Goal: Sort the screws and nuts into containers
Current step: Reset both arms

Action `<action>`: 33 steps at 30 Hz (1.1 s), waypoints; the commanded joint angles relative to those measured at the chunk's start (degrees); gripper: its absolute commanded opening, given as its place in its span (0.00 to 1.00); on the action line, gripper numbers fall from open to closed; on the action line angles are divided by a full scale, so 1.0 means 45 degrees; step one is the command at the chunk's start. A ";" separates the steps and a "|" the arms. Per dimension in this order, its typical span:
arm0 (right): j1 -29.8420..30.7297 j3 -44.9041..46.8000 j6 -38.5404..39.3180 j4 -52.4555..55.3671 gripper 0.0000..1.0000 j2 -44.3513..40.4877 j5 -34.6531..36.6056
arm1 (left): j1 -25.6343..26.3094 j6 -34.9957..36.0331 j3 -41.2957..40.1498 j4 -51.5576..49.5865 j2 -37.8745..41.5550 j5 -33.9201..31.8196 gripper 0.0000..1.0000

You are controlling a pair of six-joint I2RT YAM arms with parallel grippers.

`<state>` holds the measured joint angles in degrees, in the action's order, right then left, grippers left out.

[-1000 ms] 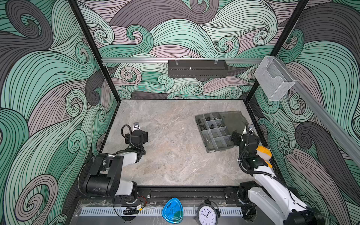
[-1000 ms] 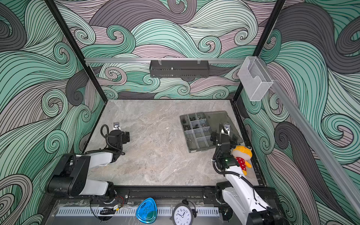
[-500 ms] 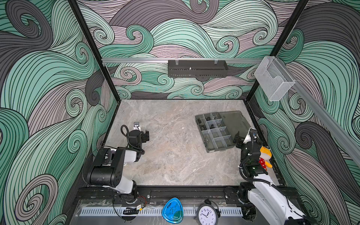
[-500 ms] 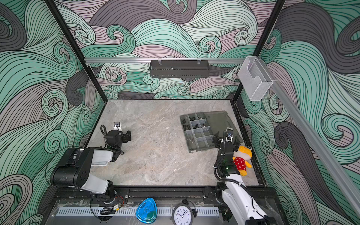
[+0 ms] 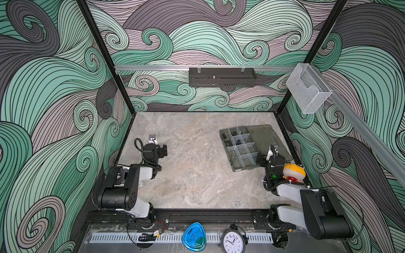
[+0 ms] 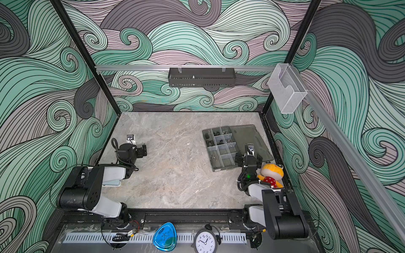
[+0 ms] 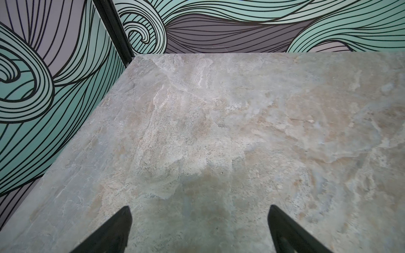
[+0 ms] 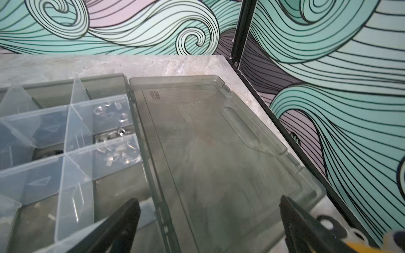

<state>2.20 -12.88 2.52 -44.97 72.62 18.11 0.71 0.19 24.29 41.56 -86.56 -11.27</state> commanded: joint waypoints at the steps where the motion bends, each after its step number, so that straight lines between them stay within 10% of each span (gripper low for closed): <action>1: -0.0544 -0.1267 0.0393 0.0661 0.99 0.0299 -0.1866 | -0.0109 -0.0158 0.0225 -0.0133 -0.0106 0.0199 0.99; 12: -0.2363 -0.0046 -0.1783 -0.1250 0.99 -0.0124 -0.6003 | -0.0183 -0.0217 0.0304 -0.0283 -0.0138 0.0424 0.99; 19: -0.2334 0.0141 -0.2278 -0.4783 0.99 0.2579 -0.5462 | -0.0197 -0.0215 0.0304 -0.0274 -0.0128 0.0429 0.99; 33: -0.0557 -0.2293 -0.0156 -0.0887 0.99 0.3561 -0.5025 | -0.0210 -0.0207 0.0307 -0.0310 -0.0138 0.0435 0.99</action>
<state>-0.54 -22.59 -0.93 -51.13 88.53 -4.95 0.36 -0.45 24.29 40.23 -86.56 -9.80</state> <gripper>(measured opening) 0.993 0.986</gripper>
